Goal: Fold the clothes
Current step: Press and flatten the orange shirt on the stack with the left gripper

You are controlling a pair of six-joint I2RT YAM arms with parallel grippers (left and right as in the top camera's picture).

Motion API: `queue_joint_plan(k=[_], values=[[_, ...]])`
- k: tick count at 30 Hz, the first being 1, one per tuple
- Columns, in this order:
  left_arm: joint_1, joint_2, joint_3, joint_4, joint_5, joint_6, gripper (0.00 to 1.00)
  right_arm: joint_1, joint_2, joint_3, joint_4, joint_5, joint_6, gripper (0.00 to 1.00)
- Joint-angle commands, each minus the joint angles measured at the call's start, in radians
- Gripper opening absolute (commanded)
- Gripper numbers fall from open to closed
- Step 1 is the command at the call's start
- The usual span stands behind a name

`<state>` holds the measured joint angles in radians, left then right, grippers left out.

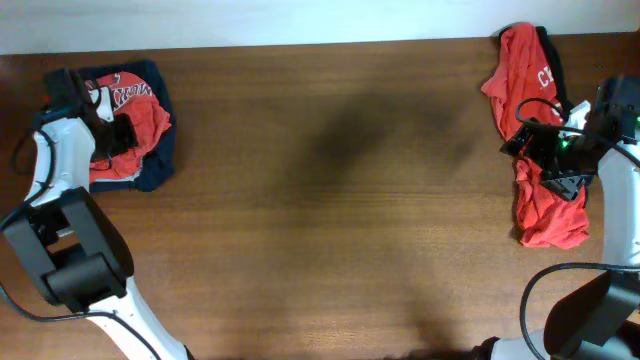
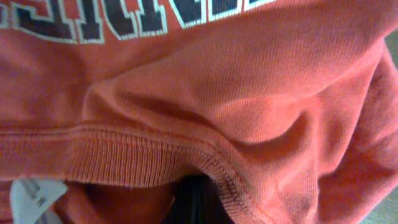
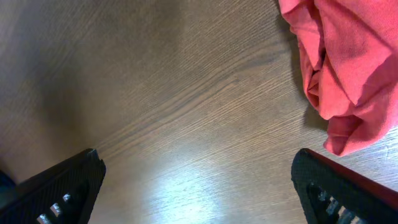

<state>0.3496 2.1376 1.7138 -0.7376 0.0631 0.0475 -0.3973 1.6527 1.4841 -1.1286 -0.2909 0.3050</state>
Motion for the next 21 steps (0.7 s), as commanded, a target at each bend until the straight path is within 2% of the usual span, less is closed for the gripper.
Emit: queue_joint_plan(k=[1, 7, 16, 21], values=[[-0.010, 0.007, -0.032, 0.011, 0.021, -0.010, 0.01, 0.005, -0.024, 0.013, 0.002, -0.013, -0.014, 0.99], [-0.010, -0.014, -0.003, 0.012, 0.074, -0.010, 0.01, 0.005, -0.024, 0.013, 0.013, -0.013, -0.014, 0.99], [-0.010, -0.155, 0.191, -0.077, 0.105, -0.010, 0.01, 0.004, -0.025, 0.020, 0.106, -0.013, -0.023, 0.99], [-0.010, -0.241, 0.266, -0.150, 0.107, -0.010, 0.01, 0.003, -0.030, 0.114, 0.098, -0.013, -0.084, 0.99]])
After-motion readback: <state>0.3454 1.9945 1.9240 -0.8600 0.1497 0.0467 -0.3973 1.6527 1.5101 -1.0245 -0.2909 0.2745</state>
